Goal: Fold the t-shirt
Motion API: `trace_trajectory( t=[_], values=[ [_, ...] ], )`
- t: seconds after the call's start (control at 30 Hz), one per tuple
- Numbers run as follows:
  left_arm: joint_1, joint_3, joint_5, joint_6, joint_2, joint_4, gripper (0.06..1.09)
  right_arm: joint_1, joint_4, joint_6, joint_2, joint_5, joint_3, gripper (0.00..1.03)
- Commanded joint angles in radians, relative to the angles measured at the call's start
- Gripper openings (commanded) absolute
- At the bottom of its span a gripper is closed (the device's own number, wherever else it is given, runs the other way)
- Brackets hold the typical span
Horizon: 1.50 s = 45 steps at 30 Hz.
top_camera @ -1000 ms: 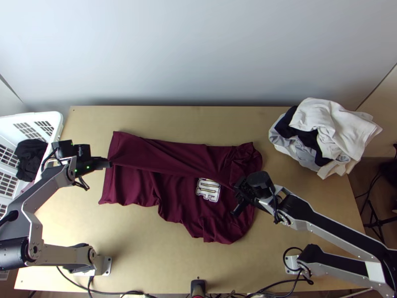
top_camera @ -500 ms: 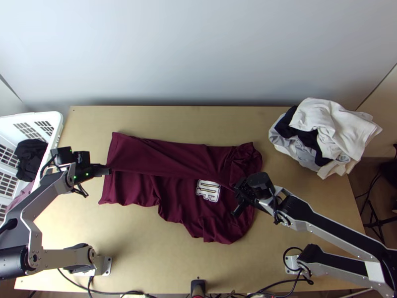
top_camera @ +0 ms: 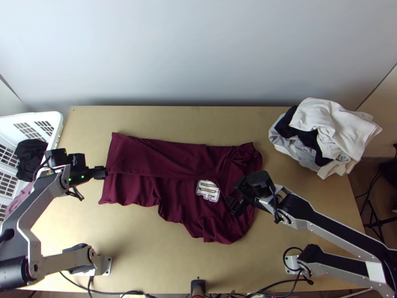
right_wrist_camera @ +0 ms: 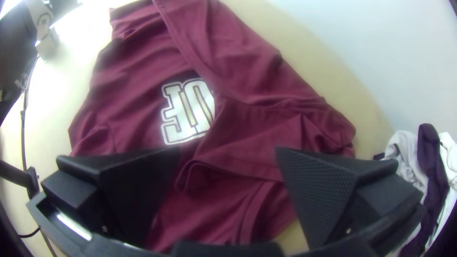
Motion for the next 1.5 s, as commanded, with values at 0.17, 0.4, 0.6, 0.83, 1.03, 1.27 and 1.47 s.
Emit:
trace_trajectory(
  t=[0.17,0.4,0.6,0.83,1.03,1.27,1.47],
  values=[
    [0.024,-0.027,0.043,0.089,-0.221,-0.389,0.87,-0.041,-0.059,-0.014,-0.056,-0.007,0.028,0.99],
    [0.035,-0.056,0.04,0.128,-0.308,-0.506,0.87,-0.051,-0.139,-0.013,-0.116,-0.015,0.042,0.99],
    [0.03,-0.096,0.037,0.143,-0.317,-0.506,0.86,-0.053,-0.202,-0.014,-0.168,-0.031,0.042,0.99],
    [0.015,-0.127,0.03,0.137,-0.288,-0.492,0.81,-0.053,-0.221,-0.014,-0.179,-0.038,0.05,0.99],
    [0.016,-0.16,0.023,0.134,-0.279,-0.431,0.81,-0.048,-0.24,-0.016,-0.182,-0.05,0.065,0.99],
    [0.012,-0.173,0.015,0.101,-0.236,-0.354,0.6,-0.005,-0.322,-0.028,-0.187,-0.097,0.07,0.99],
    [-0.004,-0.173,0.026,0.039,-0.227,-0.3,0.09,0.101,-0.4,-0.06,-0.185,-0.148,-0.001,0.99]
  ],
)
